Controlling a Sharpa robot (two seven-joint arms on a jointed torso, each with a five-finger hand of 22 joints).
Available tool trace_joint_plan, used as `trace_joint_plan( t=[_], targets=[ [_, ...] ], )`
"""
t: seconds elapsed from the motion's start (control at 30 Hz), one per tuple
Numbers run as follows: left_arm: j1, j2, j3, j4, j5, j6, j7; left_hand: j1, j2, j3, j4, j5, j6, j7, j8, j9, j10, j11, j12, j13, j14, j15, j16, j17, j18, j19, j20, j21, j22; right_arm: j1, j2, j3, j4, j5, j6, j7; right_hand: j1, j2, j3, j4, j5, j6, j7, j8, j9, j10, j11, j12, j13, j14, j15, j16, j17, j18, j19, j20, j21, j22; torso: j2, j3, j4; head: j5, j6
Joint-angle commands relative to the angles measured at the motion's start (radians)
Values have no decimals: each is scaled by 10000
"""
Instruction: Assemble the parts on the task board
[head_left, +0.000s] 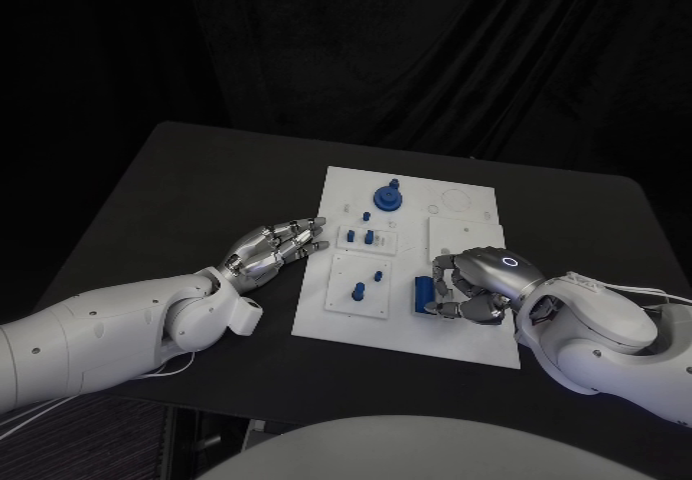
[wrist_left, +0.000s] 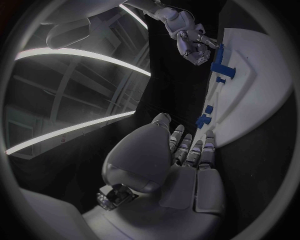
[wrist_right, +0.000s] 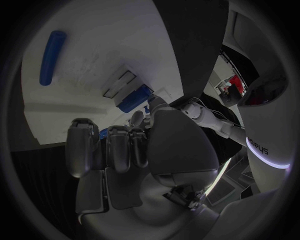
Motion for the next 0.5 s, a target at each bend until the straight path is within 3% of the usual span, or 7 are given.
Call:
trace_joint_plan(
  t=[0.03,0.13,0.17,0.2,0.23,0.5],
  targets=[
    [-93,-13,-55,-34,-26,-25,-267,-87,-17,45,18,-52,-21,67,31,1,13,60,33,11,19,37,27,11,-123,7,59,-23,-9,-25,-141,-1,116,164,2,49,-412,-17,-112,-1,23,-19,-24,-272,-81,1039,-29,26,2635,820,-44,63,1676,1,320,-73,69,2115,-7,5,-4,9,-1],
    [-95,-26,-55,-31,-26,-33,-261,-92,-15,50,17,-48,-8,70,33,3,15,63,37,11,20,37,29,12,-124,9,59,-22,-5,-19,-347,0,251,370,-115,79,-862,-15,-132,2,39,6,56,-970,-479,1039,35,26,2635,822,4,65,1686,3,313,-37,57,2111,-11,6,-13,18,-1],
    [-96,-29,-55,-31,-26,-35,-259,-92,-15,50,17,-48,-8,70,33,3,15,63,37,11,20,37,29,12,-124,9,59,-22,-5,-13,-402,0,288,431,-138,80,-862,-15,-132,2,39,6,56,-970,-479,1039,35,26,2635,822,4,65,1686,3,313,-37,57,2111,-11,6,-12,12,-1],
    [-96,-32,-55,-31,-26,-38,-257,-92,-15,50,17,-48,-8,70,33,3,15,63,37,11,20,37,29,12,-124,9,59,-22,-5,9,-495,1,347,563,-178,81,-1079,-3,-139,6,45,97,96,-1296,-688,1039,67,26,2635,822,36,65,1685,3,312,-13,57,2110,-12,6,-13,5,-1],
    [-97,-35,-55,-31,-26,-40,-257,-93,-15,51,16,-45,-7,70,34,3,18,64,40,12,22,37,31,13,-124,14,59,-20,4,50,-590,1,401,728,-220,84,-1137,-2,-134,8,45,157,106,-1419,-772,1039,79,26,2635,822,42,64,1684,3,313,-2,59,2110,-14,4,-14,1,-1],
    [-100,-30,-55,-37,-26,-76,-240,-96,-15,57,11,-27,29,68,42,8,37,74,63,17,31,35,40,16,-123,23,59,-14,18,530,-1295,0,644,1462,-141,-175,-1325,155,-52,3,35,317,170,-1898,-1084,1039,132,26,2635,836,88,88,1738,0,320,39,75,2114,-18,6,-32,-78,-1]
  ],
)
